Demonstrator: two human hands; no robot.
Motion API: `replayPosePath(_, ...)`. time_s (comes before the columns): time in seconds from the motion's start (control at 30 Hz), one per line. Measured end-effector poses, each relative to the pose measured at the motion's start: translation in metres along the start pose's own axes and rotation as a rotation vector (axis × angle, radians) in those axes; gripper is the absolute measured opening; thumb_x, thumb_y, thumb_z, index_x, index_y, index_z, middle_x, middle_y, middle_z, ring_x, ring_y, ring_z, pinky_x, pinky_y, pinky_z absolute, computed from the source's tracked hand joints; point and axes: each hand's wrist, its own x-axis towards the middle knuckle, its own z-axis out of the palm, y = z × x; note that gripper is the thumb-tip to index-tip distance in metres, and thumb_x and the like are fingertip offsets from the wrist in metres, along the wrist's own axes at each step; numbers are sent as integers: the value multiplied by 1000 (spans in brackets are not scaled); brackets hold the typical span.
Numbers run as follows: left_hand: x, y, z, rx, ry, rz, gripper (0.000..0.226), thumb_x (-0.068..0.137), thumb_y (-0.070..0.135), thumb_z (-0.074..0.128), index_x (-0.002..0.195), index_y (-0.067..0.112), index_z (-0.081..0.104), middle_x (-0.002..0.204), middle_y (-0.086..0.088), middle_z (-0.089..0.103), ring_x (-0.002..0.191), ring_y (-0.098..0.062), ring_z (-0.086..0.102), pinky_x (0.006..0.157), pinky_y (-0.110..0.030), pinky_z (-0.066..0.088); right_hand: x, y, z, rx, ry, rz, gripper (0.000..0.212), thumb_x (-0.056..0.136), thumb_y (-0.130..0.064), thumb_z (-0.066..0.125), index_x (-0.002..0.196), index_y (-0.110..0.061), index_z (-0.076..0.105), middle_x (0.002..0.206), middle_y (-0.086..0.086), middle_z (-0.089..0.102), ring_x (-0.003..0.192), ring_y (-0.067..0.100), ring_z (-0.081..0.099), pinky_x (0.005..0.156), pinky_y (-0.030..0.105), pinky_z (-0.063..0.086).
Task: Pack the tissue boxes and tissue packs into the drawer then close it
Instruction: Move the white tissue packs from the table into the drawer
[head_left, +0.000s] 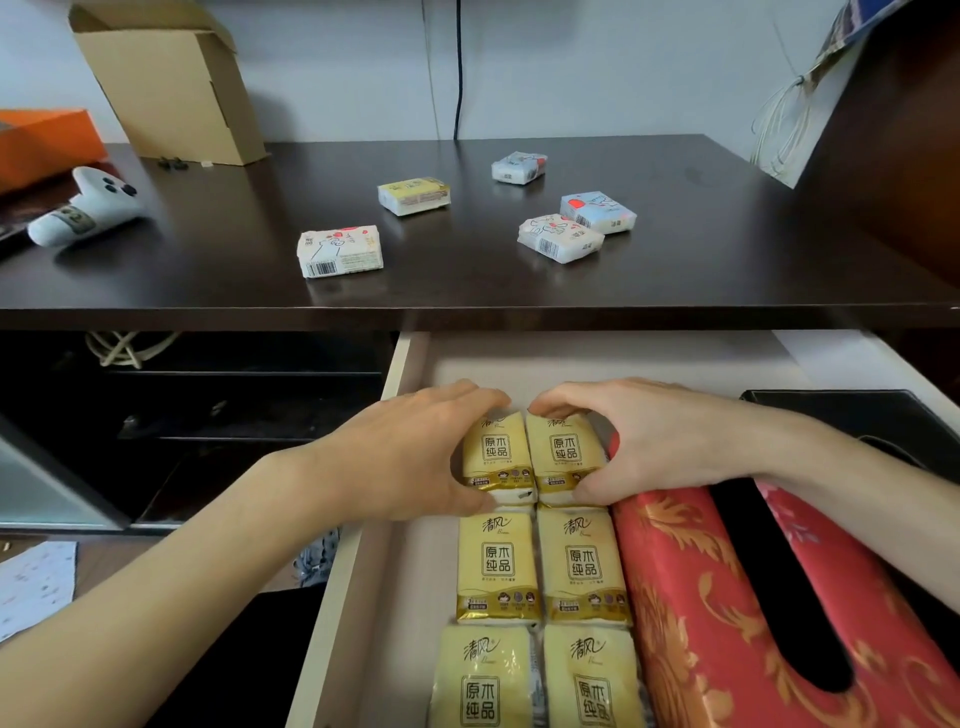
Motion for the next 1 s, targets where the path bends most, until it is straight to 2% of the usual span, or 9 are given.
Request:
replayPosePath(0.13,-1,2,-9,-109,77,-9,90,72,70,64,148,40,26,146,27,35,130,2,40,104,-28,42,-5,4,4,196,222,-74,51,82,-49,69,131,-40,62,127,-25,65,121,-3,58,104,35,48)
replayPosePath(0.27,-1,2,-29,-185,323,17,54,85,56,54,135,39,45,129,25,52,120,1,51,95,-37,49,1,11,-10,307,670,-234,26,87,-19,65,110,-27,75,111,-18,73,114,5,63,97,28,49)
replayPosePath(0.37,4,-8,-41,-135,571,0,40,90,38,55,129,31,54,125,20,55,117,-2,52,93,-34,49,28,23,-41,170,831,-209,28,89,-12,65,113,-23,73,119,-12,70,110,-3,53,98,33,47)
replayPosePath(0.47,15,-26,-50,-51,742,-156,41,92,30,57,133,23,56,138,10,51,128,-7,43,99,-33,45,64,32,-67,-4,822,-66,38,91,-11,61,128,-20,65,135,-4,62,122,12,48,97,43,46)
replayPosePath(0.57,26,-46,-53,93,691,-380,47,97,34,51,138,12,49,150,-5,42,138,-21,36,106,-36,38,90,35,-68,-129,695,25,42,95,-17,53,136,-20,57,148,-1,53,137,23,43,96,44,48)
replayPosePath(0.63,32,-54,-50,133,626,-475,47,98,39,44,134,10,50,145,-10,45,131,-25,42,104,-39,38,99,40,-63,-169,631,48,39,98,-20,48,136,-21,57,148,1,53,135,27,45,96,46,50)
replayPosePath(0.8,40,-58,-48,34,612,-372,43,96,41,50,130,15,54,136,-1,49,124,-19,46,94,-31,43,94,49,-61,-14,704,-81,37,92,-25,65,129,-24,70,135,-9,63,128,16,50,95,31,40)
replayPosePath(0.93,46,-51,-50,-203,626,-223,20,89,41,63,102,27,59,109,13,51,103,-6,53,75,-19,43,88,47,-63,176,612,-175,36,84,-32,82,118,-24,76,120,-13,62,107,-3,54,88,19,40)
replayPosePath(1.0,49,-51,-52,-249,662,-221,17,86,38,70,94,27,59,109,12,52,108,-7,51,80,-20,45,90,47,-66,205,601,-196,30,83,-28,84,112,-25,78,126,-12,60,109,-5,51,89,15,37)
